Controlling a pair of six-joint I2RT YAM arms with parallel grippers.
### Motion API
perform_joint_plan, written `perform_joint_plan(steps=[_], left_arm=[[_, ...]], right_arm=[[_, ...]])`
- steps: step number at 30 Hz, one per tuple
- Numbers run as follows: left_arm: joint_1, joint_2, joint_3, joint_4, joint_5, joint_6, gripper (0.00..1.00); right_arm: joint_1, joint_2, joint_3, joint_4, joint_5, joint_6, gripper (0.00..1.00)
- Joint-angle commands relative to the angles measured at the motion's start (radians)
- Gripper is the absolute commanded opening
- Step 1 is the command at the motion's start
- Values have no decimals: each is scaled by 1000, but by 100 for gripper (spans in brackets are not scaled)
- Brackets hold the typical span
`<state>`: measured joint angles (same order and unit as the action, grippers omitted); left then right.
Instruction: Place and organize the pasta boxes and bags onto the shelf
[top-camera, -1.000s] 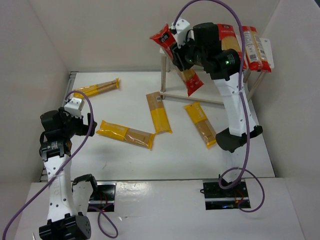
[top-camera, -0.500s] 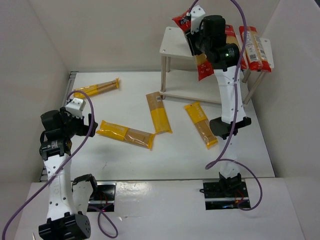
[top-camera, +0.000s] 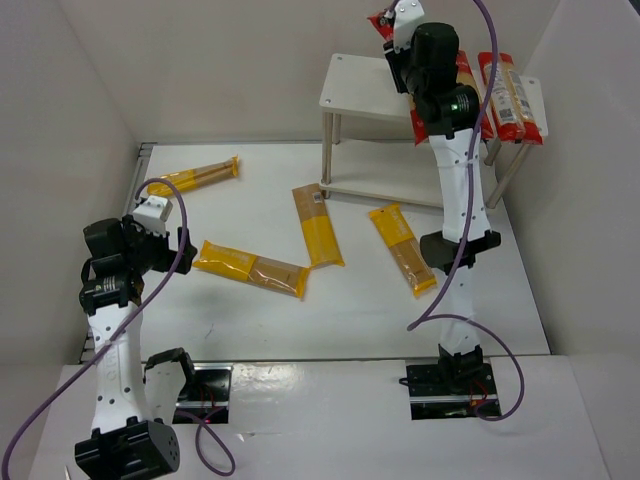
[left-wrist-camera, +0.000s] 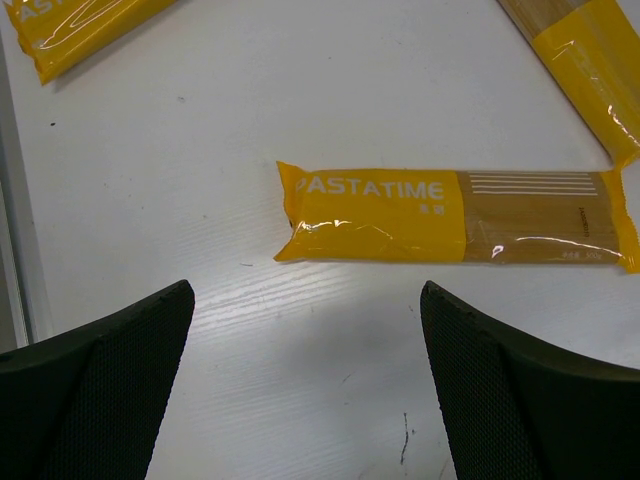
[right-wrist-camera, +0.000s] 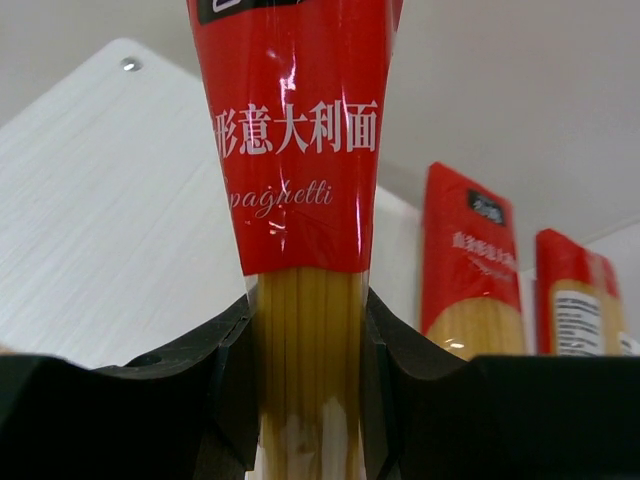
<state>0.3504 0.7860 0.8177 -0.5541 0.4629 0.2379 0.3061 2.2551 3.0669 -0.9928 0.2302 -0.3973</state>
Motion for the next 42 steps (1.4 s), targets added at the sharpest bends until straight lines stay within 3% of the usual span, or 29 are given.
perform_joint_plan(steps=[1,19,22,23,24,26,27,38,42], left_arm=[[4,-2,35,14,33,24,99],[4,7,35,5,33,34,99],[4,7,35,5,33,34,99],[4,7,35,5,33,34,99],[4,7,35,5,33,34,99],[4,7,35,5,33,34,99],[4,7,35,5,33,34,99],[4,-11,35,5,42,34,99],[4,-11,35,5,42,34,99]], right_arm=[[-27,29,64,256,93,-61,0],[-107,184,64,232,75,-32,0],[-107,184,64,203,75,-8,28],[-107,175,64,203,75,6,55],[-107,175,64,186,75,20,69],[-107,147,64,158,34,41,95],[-107,138,64,149,18,51,100],[-65,-26,64,1,-135,169,100],[-41,-133,-34,-9,-155,207,100]])
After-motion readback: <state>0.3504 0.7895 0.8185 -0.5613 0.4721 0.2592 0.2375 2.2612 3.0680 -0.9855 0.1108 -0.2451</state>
